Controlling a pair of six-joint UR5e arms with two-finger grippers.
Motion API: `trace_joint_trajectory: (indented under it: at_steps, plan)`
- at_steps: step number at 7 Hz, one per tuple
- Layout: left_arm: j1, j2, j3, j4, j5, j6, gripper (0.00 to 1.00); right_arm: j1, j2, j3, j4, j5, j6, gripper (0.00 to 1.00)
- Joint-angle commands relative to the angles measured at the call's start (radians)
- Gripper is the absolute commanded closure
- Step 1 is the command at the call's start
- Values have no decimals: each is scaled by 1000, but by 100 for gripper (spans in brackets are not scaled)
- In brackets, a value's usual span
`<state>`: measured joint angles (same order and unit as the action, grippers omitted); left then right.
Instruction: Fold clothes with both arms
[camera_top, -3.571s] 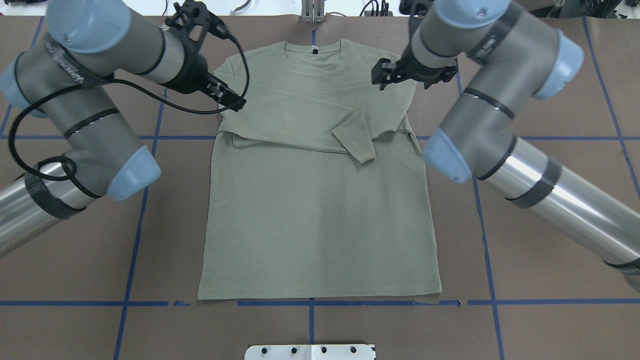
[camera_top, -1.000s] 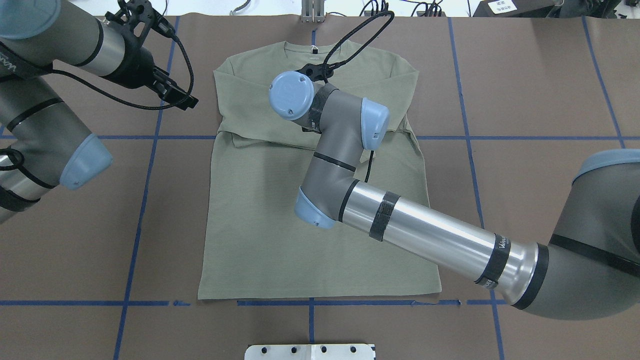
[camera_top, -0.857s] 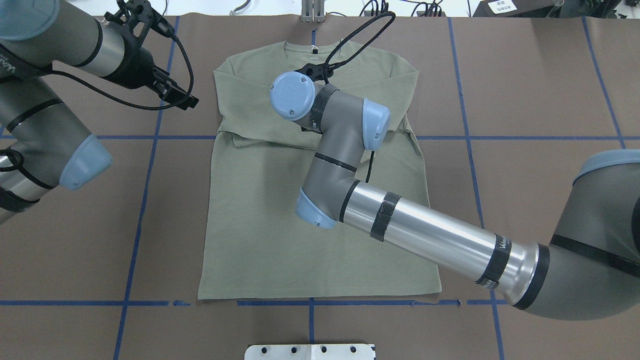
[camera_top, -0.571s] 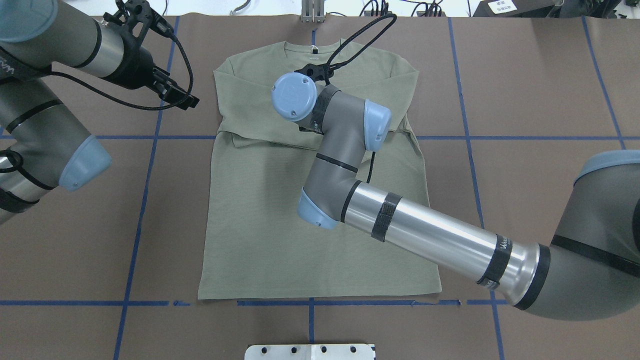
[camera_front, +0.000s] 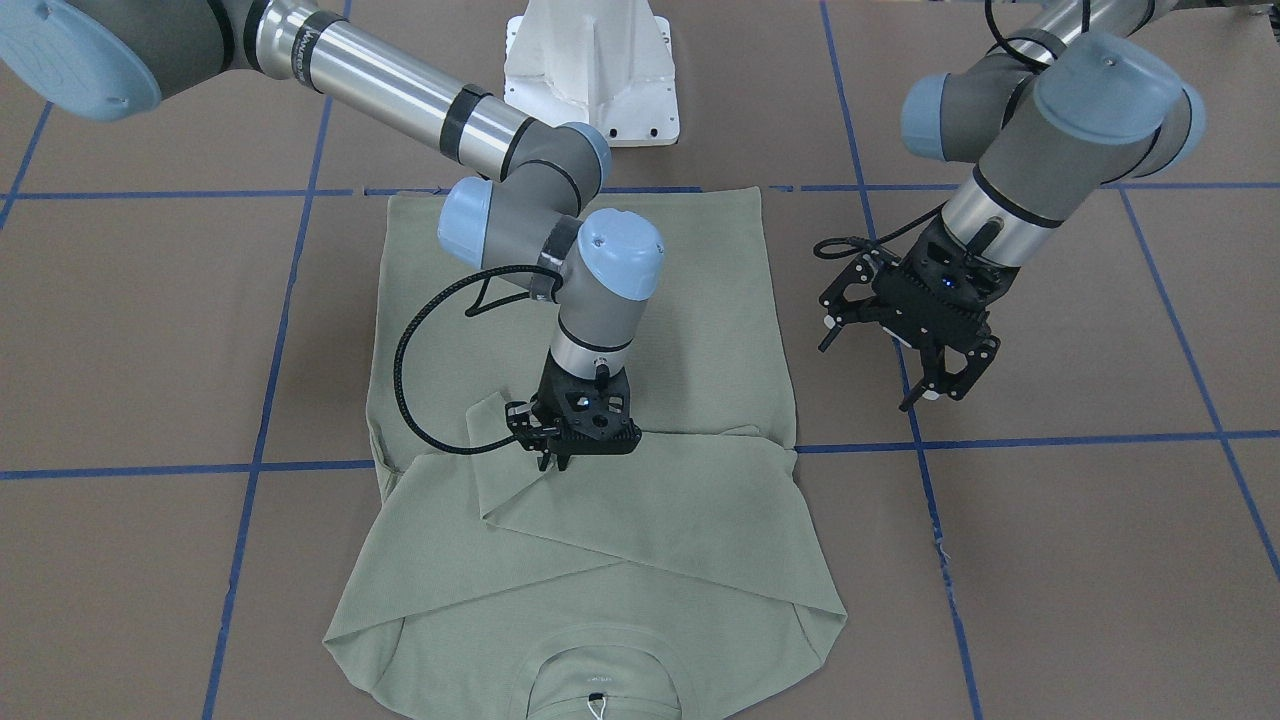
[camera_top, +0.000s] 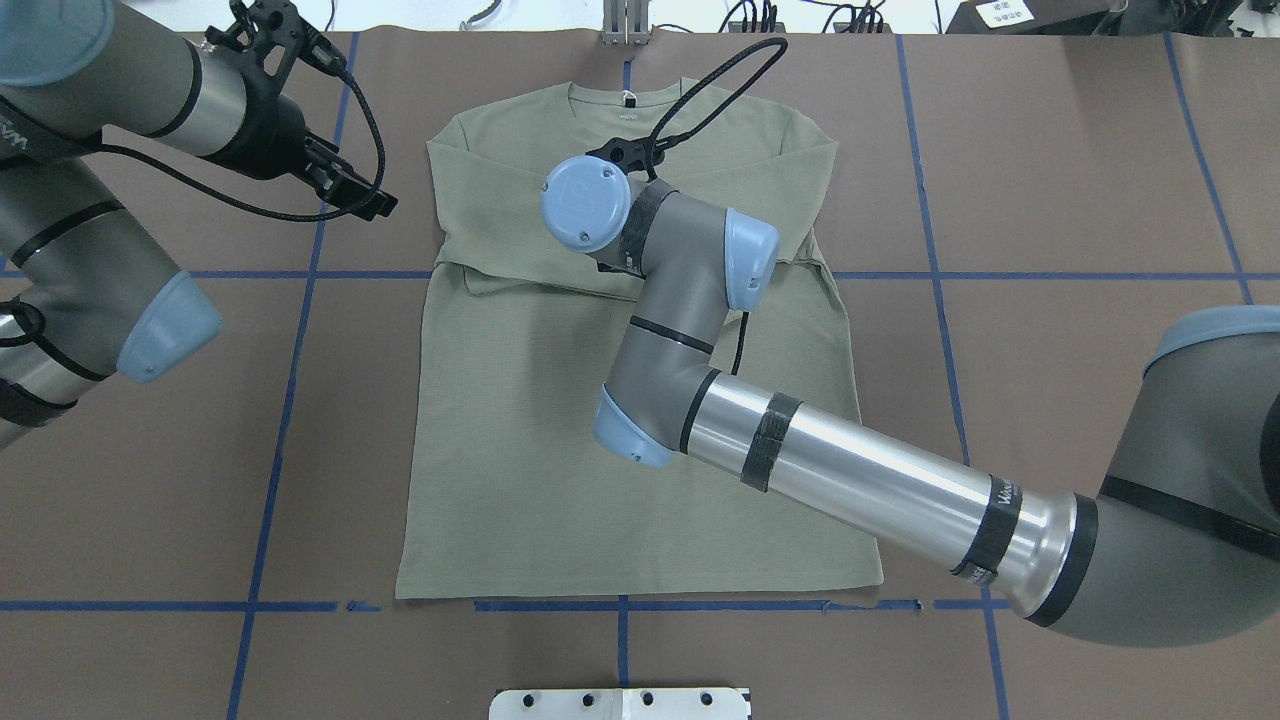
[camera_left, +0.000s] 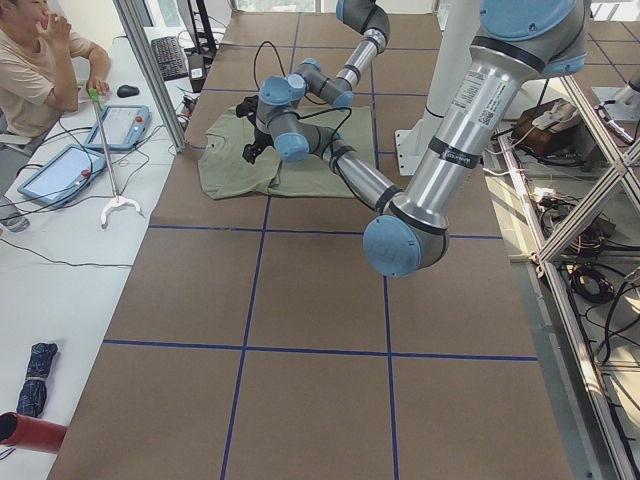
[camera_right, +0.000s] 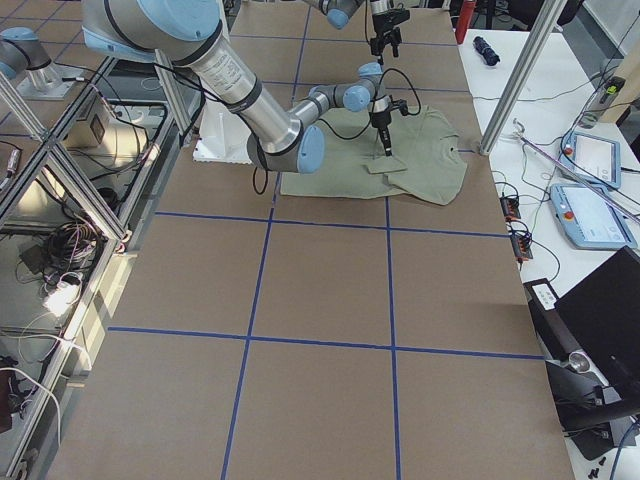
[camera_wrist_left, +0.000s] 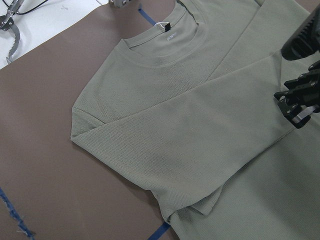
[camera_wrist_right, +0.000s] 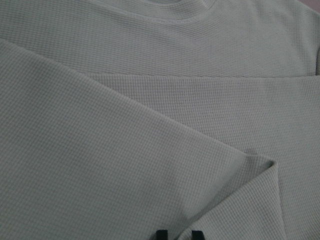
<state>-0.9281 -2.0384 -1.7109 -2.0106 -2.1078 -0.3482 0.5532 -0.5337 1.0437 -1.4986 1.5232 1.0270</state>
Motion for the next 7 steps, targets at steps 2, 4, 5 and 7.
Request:
trace_joint_trajectory:
  at_steps: [2, 4, 5, 7]
  plan:
    - [0, 1, -1, 0, 0, 0, 0, 2, -3, 18, -52, -3, -45, 100]
    - [2, 1, -1, 0, -1, -21, 0, 40, -81, 202, -168, 5, -128, 100]
    - [5, 1, -4, -2, -1, -32, 0, 69, -180, 299, -169, 6, -183, 100]
    - [5, 0, -9, -2, -1, -35, 0, 118, -288, 378, -164, 6, -300, 100]
